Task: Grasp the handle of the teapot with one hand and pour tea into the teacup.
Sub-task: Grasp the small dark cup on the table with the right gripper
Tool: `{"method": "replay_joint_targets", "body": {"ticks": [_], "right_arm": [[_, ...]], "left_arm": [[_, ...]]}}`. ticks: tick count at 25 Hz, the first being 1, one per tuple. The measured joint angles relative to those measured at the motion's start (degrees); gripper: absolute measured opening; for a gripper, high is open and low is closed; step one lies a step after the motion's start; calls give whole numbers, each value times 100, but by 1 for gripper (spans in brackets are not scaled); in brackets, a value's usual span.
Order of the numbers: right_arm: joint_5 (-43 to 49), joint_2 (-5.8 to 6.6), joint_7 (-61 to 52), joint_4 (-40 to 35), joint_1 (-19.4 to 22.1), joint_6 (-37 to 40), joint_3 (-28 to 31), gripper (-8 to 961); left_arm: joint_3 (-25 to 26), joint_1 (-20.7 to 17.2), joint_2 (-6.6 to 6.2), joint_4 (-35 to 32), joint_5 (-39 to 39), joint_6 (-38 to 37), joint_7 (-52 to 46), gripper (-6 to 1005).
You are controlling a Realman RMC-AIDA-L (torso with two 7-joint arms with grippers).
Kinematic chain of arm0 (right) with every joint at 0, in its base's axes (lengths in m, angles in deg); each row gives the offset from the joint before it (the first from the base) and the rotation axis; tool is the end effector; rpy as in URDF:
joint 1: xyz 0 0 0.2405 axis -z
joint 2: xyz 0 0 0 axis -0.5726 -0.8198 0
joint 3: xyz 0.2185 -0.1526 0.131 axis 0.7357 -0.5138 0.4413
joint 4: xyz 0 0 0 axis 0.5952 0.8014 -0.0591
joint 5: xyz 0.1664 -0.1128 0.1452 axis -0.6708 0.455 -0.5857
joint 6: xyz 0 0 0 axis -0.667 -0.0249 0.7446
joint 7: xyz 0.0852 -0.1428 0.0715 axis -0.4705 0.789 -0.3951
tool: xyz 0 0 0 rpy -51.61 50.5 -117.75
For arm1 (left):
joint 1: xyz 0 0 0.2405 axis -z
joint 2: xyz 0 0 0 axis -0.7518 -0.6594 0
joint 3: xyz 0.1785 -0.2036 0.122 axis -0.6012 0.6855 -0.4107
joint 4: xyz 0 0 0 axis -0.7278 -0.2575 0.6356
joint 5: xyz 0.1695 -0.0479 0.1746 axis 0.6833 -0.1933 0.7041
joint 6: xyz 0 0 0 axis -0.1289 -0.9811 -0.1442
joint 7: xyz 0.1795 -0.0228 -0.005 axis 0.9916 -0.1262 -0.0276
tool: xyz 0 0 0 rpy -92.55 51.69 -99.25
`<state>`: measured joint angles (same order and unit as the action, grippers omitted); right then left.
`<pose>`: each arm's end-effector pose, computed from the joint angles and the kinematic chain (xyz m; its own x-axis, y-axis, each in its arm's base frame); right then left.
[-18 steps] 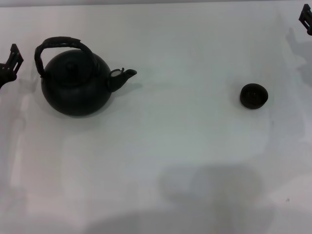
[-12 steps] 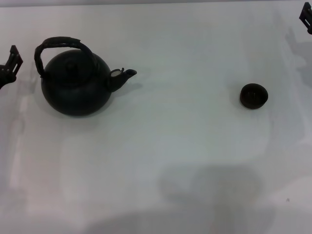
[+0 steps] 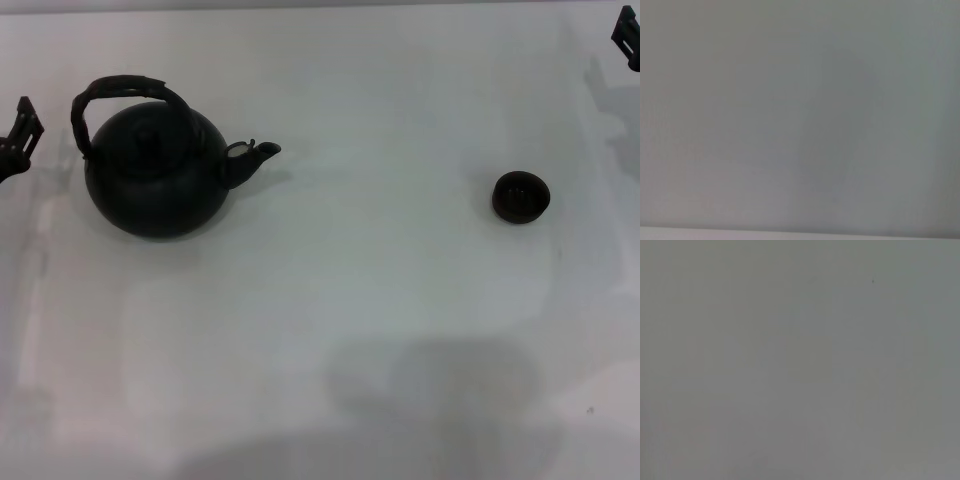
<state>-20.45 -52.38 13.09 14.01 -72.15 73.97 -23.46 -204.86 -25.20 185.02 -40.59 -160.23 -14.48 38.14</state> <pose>0.4177 0.4616 -0.0346 0.7087 -0.1941 -0.6783 -0.6864 0.0329 -0.7265 -0.4355 0.3722 -0.0652 0.6740 0.1290 0.7274 0.7322 0.0138 -0.6809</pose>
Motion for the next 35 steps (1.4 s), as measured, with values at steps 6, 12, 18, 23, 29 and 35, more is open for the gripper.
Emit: {"method": "replay_joint_targets", "body": {"ticks": [6,12,18,23,29,35], "right_arm": [[0,0,-10,-28,-18,-124,0,829],[0,0,-12,-36,-23,-138,0,829],[7,2,-62,-71,-103,-437,90,830],[534,66,-1302,-206,-367,-631,-321,830],[1837,110,-4667,-1246,-375,-504,-2271,830],[2142,615,-7175,-2534,-60,240,-4217,830]], "left_arm": [[0,0,0,0,0,0,-4,817],[0,0,-6,1,0,0,-8,816],[0,26,-9,17,0,0,-9,816],[0,1,-13,33,1,0,-28,817],[0,-15,-18,33,2,-39,-44,817],[0,-23,-18,20,17,-45,-44,816]]}}
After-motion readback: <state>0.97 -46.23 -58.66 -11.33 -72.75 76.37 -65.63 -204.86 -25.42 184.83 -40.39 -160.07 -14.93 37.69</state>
